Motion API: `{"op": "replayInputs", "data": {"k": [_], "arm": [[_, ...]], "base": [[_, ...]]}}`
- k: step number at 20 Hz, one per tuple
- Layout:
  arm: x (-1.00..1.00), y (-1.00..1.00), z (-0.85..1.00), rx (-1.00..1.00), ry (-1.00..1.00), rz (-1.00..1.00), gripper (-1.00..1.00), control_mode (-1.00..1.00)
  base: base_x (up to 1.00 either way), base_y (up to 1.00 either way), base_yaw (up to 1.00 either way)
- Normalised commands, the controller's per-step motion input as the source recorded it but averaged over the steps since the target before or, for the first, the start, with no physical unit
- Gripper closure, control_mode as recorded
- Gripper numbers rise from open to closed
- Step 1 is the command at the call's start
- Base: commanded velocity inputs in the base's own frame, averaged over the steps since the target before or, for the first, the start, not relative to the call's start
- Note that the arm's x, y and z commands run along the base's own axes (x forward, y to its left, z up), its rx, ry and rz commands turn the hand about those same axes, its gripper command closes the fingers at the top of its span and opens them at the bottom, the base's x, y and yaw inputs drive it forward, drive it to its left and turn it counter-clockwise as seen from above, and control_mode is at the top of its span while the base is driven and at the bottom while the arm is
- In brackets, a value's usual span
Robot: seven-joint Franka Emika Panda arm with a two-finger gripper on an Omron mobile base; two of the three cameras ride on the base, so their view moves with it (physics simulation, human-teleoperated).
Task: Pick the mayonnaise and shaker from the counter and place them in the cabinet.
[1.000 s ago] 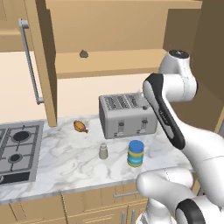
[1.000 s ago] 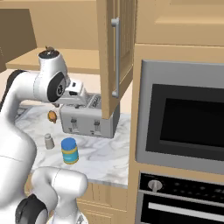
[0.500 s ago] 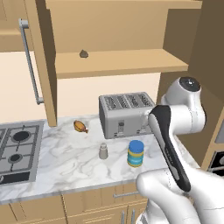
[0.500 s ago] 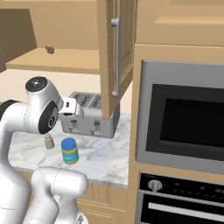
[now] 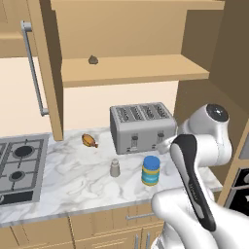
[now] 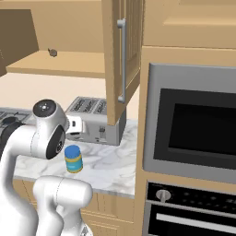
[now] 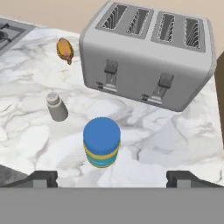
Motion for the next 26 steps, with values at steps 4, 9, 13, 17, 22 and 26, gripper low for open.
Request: {"op": "replayInputs", "data": {"k": [4, 9, 13, 17, 22, 26], "arm": [[0.00, 0.00, -0.34, 0.00, 0.00, 0.13, -1.00, -1.00], [0.00, 0.00, -0.41, 0.00, 0.00, 0.11, -1.00, -1.00], [0.00, 0.02, -0.51, 0.00, 0.00, 0.08, -1.00, -1.00], [0.00, 0.05, -0.49, -0.02, 0.00, 0.08, -1.00, -1.00], [0.00, 0.15, -0.38, -0.02, 0.00, 0.06, -1.00, -1.00], [0.00, 0.16, -0.31, 0.00, 0.00, 0.04, -1.00, -1.00]], "base": [[0.00, 0.00, 0.00], [0.00, 0.00, 0.00], [0.00, 0.00, 0.00], [0.00, 0.00, 0.00], [0.00, 0.00, 0.00], [0.00, 0.00, 0.00]]}}
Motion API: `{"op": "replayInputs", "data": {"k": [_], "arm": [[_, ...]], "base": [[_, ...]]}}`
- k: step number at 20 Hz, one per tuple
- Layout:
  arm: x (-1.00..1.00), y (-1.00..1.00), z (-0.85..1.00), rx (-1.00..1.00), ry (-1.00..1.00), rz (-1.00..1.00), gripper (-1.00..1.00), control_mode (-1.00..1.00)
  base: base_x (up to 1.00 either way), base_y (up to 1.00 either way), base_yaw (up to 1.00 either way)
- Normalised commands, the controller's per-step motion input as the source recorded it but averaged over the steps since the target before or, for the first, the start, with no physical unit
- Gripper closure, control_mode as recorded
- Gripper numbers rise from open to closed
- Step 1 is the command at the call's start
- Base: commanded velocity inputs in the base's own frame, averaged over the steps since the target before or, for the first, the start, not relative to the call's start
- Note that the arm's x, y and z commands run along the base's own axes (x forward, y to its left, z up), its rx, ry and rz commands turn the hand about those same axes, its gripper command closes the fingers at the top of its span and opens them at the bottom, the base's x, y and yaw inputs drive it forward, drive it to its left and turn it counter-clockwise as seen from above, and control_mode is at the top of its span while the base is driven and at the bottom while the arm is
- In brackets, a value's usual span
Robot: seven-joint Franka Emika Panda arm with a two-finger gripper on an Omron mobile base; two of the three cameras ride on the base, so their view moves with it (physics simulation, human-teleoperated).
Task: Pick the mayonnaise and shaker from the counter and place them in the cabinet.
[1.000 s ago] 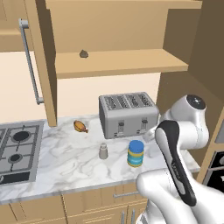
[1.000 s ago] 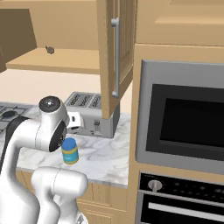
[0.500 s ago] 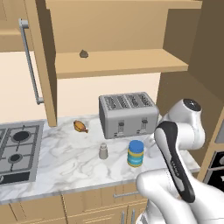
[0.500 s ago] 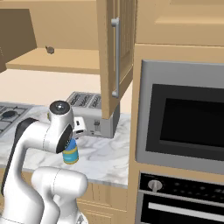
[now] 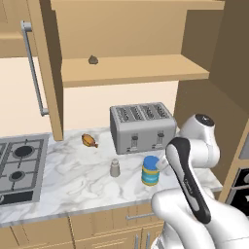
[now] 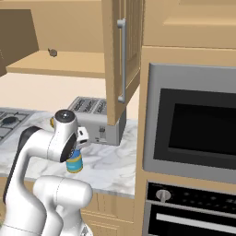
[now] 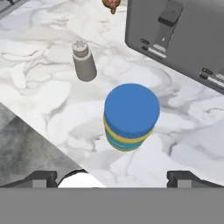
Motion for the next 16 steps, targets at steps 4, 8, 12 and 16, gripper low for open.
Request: {"op": "replayInputs", "data": {"k": [4, 8, 12, 16], "arm": [[0.02, 0.14, -0.37, 0.00, 0.00, 0.04, -1.00, -1.00], [0.06, 0.10, -0.37, 0.00, 0.00, 0.04, -1.00, -1.00], [0.12, 0.01, -0.29, 0.00, 0.00, 0.03, -1.00, -1.00], [0.15, 0.01, -0.29, -0.01, 0.00, 0.03, -1.00, -1.00]], "base": [[0.00, 0.00, 0.00], [0.00, 0.00, 0.00], [0.00, 0.00, 0.00], [0.00, 0.00, 0.00]]}}
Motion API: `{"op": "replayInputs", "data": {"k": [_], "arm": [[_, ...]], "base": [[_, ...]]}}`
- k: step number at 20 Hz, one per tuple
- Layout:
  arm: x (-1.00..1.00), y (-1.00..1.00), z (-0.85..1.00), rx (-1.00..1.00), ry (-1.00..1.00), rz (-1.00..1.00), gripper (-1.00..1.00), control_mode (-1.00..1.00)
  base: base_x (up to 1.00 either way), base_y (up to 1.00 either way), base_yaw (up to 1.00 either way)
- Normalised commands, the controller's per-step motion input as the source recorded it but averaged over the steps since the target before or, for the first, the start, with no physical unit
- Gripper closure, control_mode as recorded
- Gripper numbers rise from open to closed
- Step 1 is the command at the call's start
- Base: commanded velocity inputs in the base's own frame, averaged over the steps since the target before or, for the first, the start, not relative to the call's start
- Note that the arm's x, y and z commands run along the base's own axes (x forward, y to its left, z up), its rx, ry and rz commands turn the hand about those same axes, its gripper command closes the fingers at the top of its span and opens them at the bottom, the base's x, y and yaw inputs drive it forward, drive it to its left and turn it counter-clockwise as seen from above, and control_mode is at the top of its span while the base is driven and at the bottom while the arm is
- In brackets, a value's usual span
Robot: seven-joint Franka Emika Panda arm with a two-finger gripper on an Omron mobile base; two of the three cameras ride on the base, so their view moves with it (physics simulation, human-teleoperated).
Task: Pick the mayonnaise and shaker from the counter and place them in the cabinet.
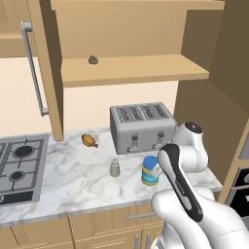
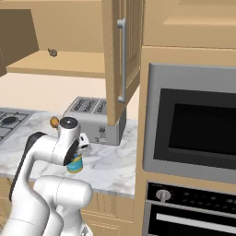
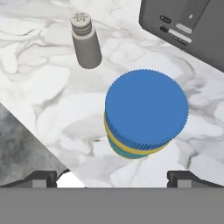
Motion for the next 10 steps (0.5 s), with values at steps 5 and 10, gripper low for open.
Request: {"op": "replayInputs", "data": {"k": [5, 10], "arm": [[0.17, 0.00, -0.26, -0.01, 0.00, 0.03, -1.00, -1.00], [0.20, 0.00, -0.17, 0.00, 0.00, 0.01, -1.00, -1.00]], "base": [[0.00, 0.00, 0.00], [0.00, 0.00, 0.00]]}}
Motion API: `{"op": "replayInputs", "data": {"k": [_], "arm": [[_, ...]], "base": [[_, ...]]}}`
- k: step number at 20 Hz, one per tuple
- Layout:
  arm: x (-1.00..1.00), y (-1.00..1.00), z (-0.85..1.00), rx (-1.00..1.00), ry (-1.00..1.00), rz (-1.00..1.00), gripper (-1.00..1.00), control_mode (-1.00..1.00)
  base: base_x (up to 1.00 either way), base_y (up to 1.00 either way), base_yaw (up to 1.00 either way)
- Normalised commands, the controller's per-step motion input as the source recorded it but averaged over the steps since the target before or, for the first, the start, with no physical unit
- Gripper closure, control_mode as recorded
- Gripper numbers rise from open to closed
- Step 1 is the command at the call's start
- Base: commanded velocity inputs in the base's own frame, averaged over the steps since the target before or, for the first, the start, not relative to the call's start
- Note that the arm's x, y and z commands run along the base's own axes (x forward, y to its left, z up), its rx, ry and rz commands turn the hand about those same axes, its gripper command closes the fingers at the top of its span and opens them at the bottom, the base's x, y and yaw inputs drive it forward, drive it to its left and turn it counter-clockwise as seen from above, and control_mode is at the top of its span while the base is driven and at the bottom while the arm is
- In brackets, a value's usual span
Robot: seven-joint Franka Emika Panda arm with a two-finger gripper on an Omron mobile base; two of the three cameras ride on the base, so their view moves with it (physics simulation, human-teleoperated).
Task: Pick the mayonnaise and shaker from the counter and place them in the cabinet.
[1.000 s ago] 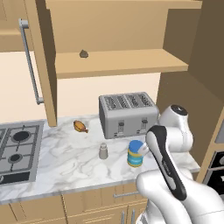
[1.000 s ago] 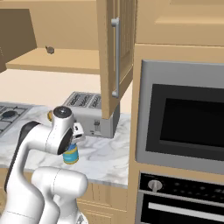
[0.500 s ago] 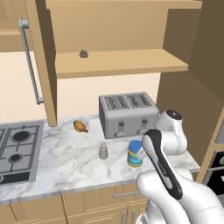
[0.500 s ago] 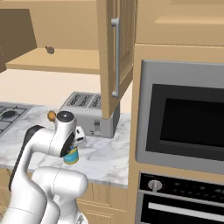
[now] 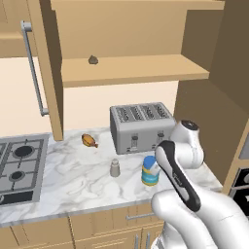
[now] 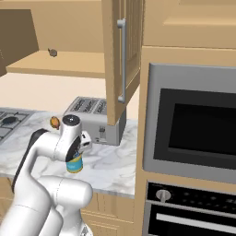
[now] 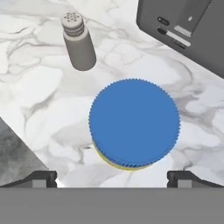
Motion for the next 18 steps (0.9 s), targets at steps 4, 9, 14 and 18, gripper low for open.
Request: {"op": "replayInputs", "data": {"k": [4, 9, 14, 18], "arm": [[0.20, 0.00, -0.27, 0.00, 0.00, 0.01, -1.00, -1.00], [0.22, 0.01, -0.37, 0.00, 0.03, 0.02, -1.00, -1.00], [0.19, 0.05, -0.41, 0.00, 0.03, 0.02, -1.00, -1.00], [0.19, 0.12, -0.41, 0.00, 0.01, 0.04, 1.00, -1.00]], "base": [[0.00, 0.00, 0.00], [0.00, 0.00, 0.00], [0.00, 0.00, 0.00], [0.00, 0.00, 0.00]]}}
